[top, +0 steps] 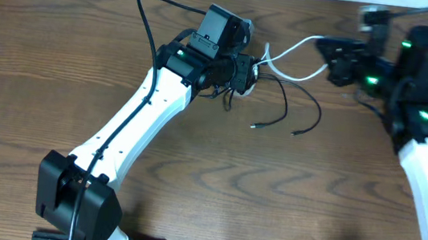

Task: Untangle cables
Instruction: 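Stretch the white cable far rightward away from the left gripper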

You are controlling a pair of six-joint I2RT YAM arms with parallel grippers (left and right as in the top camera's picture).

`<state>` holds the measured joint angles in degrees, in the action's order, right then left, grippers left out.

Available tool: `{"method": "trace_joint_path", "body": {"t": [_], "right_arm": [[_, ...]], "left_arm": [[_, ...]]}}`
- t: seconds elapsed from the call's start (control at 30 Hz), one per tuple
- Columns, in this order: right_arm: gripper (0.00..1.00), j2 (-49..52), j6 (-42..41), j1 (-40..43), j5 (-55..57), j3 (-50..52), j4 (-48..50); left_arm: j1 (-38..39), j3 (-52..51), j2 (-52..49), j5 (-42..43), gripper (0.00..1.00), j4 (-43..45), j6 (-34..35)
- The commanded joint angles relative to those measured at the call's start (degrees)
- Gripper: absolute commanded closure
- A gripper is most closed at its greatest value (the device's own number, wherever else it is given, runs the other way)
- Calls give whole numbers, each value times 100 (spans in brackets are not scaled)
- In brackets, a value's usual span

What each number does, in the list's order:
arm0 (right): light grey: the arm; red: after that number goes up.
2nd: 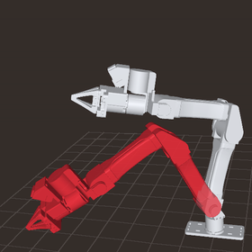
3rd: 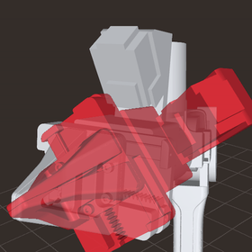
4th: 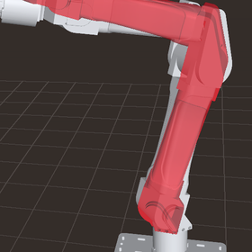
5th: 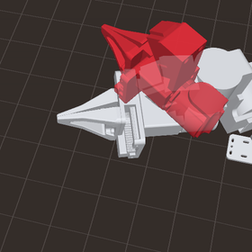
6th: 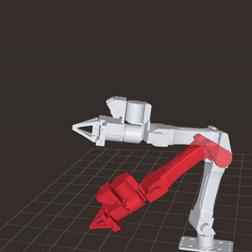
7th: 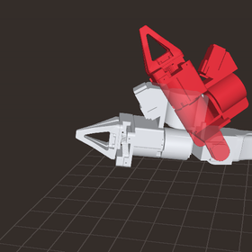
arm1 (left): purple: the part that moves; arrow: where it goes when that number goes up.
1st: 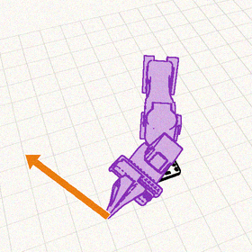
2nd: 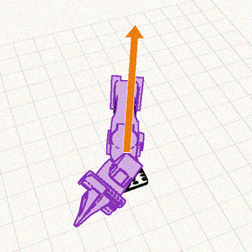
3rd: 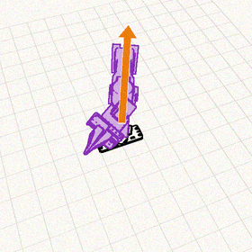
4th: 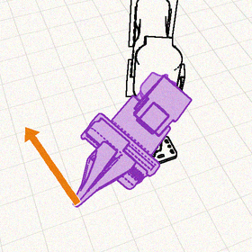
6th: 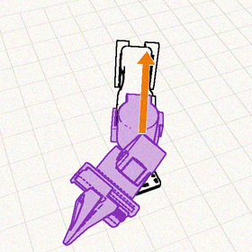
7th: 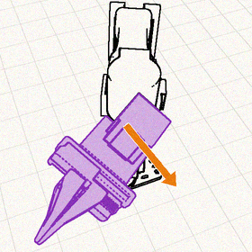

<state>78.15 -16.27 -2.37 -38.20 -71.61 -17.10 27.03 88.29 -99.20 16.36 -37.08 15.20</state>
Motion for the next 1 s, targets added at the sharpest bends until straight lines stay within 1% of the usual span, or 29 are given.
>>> {"method": "trace_joint_path", "body": {"t": [0.0,0.13,0.3,0.37,0.47,0.63,0.8,0.97], "right_arm": [[99,-374,63,354,-146,-26,-76],[99,-686,35,776,-142,-26,-264],[99,-831,-509,1360,-24,-26,-568],[99,-822,-708,1580,186,-26,-769],[99,-804,-750,1858,452,-26,-1047],[99,-787,-671,2208,1469,-26,-1620],[99,-678,-391,2345,2909,-26,-2238],[99,-387,13,2339,3331,-26,-2520]], "left_arm": [[-4,-44,-15,-57,92,-11,28],[-4,-44,-15,-59,93,-11,28],[-4,-44,-15,-57,93,-11,28],[-4,-44,-15,-57,92,-11,28],[-4,-44,-15,-57,92,-11,28],[-7,-44,-15,-59,92,-13,28],[-4,-44,-15,-57,93,-13,28],[-4,-44,-15,-57,93,-11,28]]}}
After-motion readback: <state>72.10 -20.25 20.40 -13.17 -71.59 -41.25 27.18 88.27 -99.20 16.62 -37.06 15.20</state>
